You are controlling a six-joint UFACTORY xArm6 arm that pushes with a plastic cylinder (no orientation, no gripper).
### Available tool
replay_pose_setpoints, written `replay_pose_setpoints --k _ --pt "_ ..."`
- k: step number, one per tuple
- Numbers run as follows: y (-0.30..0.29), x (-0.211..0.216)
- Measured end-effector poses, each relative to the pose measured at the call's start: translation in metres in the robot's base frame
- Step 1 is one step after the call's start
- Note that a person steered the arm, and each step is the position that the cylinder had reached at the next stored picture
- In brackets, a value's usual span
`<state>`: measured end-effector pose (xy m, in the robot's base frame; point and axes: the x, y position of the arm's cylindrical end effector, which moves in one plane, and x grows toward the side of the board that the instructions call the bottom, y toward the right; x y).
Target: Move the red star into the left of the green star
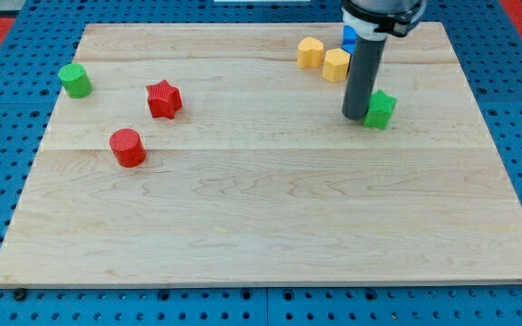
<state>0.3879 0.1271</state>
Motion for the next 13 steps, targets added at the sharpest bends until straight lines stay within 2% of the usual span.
replay_pose_setpoints --k 1,2,3,4,5,6,7,8,10,11,12,13 --pt "-0.037 -0.026" --pt "-0.002 -0.05" --pt "0.002 -0.012" --pt "0.009 0.001" --pt "-0.064 -0.003" --pt "-0.185 0.008" --pt "-0.278 0.008" --pt "-0.333 0.007" --pt "-0.317 -0.041" --pt "-0.252 -0.043" --pt "-0.194 -0.015" --pt "-0.247 -0.012"
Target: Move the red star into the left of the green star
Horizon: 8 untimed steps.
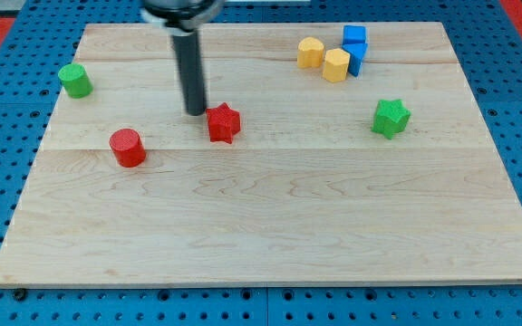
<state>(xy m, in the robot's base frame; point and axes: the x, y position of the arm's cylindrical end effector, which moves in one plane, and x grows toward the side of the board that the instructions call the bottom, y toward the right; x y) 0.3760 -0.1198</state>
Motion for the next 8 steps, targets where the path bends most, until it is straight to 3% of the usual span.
replay_pose_setpoints --k 1,2,3,4,5,6,8 --pt "-0.024 0.017" --pt "0.041 0.034" --pt "0.154 0.034" --pt "0.134 0.043" --pt "0.072 0.026" --pt "0.096 0.001" --pt "0.204 0.002"
